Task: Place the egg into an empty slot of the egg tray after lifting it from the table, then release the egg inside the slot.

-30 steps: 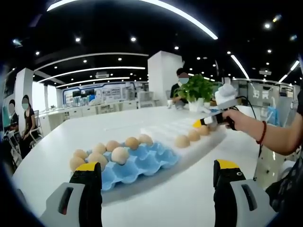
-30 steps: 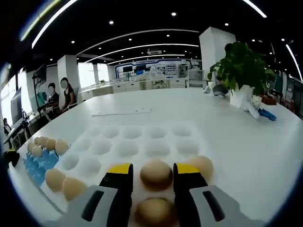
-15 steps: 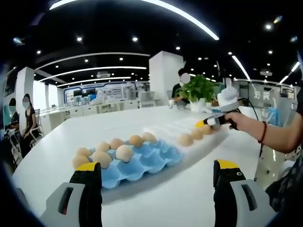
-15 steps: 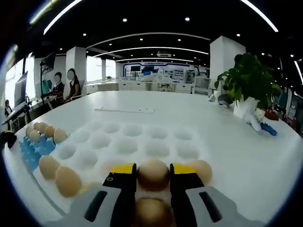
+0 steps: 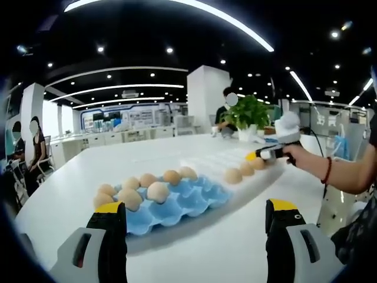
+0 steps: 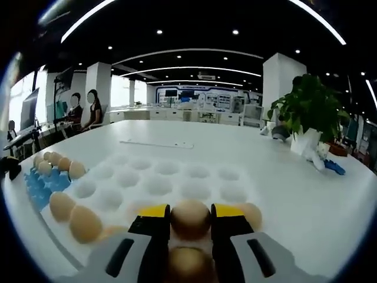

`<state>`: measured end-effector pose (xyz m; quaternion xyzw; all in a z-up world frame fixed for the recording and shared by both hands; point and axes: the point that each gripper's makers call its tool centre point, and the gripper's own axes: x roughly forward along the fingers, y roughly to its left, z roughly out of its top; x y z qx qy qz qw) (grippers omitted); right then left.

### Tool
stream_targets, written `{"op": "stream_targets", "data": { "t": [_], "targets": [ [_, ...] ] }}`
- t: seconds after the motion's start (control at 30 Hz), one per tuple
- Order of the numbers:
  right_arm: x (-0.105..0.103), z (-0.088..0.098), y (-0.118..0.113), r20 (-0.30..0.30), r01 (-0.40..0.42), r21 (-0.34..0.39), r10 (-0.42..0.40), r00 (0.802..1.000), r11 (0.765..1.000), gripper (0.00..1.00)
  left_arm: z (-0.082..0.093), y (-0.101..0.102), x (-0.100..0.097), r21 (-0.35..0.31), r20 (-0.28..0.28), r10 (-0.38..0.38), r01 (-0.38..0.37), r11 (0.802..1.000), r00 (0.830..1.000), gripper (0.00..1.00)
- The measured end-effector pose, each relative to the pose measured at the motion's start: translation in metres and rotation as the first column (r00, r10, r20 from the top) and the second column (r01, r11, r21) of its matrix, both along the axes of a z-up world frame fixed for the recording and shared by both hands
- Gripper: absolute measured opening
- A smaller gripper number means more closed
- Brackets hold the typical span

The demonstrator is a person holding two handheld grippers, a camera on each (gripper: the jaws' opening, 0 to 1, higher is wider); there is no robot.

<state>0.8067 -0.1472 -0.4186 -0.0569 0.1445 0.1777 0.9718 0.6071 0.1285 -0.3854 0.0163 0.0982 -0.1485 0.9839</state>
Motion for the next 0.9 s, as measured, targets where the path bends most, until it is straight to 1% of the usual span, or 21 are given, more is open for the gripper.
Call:
{"op": "stream_targets", "data": {
  "t": [0.03, 0.07, 0.13, 0.2, 0.27, 0.33, 0.47, 0.63, 0.73, 0.9],
  "targets": [
    [-0.002, 0.001, 0.000, 0.007, -0.003, 0.002, 0.003, 1.000, 1.000, 0.28, 0.000, 0.001, 0.000, 0.000, 0.001, 0.001, -0.001, 1.000, 1.000, 1.00],
    [-0.004, 0.004, 0.002, 0.028, -0.011, 0.005, 0.011, 1.000, 1.000, 0.28, 0.000, 0.002, 0.001, 0.000, 0.002, 0.002, -0.002, 1.000, 1.000, 1.00],
    [-0.008, 0.005, 0.001, 0.042, -0.015, 0.013, 0.015, 0.999, 1.000, 0.28, 0.000, 0.002, 0.000, 0.000, 0.002, 0.002, -0.002, 1.000, 1.000, 1.00],
    [-0.007, 0.012, 0.001, 0.083, -0.032, 0.036, 0.029, 0.996, 0.999, 0.28, 0.000, 0.001, 0.000, 0.000, 0.001, 0.001, -0.001, 1.000, 1.000, 1.00],
    [-0.010, 0.015, 0.001, 0.103, -0.034, 0.037, 0.030, 0.994, 0.999, 0.28, 0.000, -0.001, -0.001, 0.003, 0.000, -0.001, 0.001, 1.000, 1.000, 1.00],
    [-0.012, 0.016, 0.003, 0.108, -0.041, 0.039, 0.037, 0.993, 0.998, 0.28, 0.000, -0.002, -0.001, 0.008, 0.001, -0.003, 0.003, 1.000, 1.000, 1.00],
    [-0.008, 0.019, 0.002, 0.115, -0.036, 0.048, 0.030, 0.993, 0.998, 0.28, 0.003, -0.004, -0.002, 0.008, 0.007, -0.003, 0.003, 1.000, 1.000, 1.00],
    [-0.011, 0.027, 0.003, 0.141, -0.040, 0.053, 0.032, 0.990, 0.998, 0.28, 0.003, -0.005, -0.003, 0.010, 0.006, -0.001, 0.000, 1.000, 1.000, 1.00],
    [-0.013, 0.031, 0.004, 0.150, -0.045, 0.058, 0.036, 0.988, 0.997, 0.28, 0.003, -0.005, -0.004, 0.012, 0.007, 0.001, -0.001, 1.000, 1.000, 1.00],
    [-0.011, 0.036, 0.006, 0.157, -0.049, 0.061, 0.039, 0.987, 0.997, 0.28, 0.005, -0.006, -0.005, 0.014, 0.009, 0.001, -0.001, 1.000, 1.000, 1.00]
  ]
}}
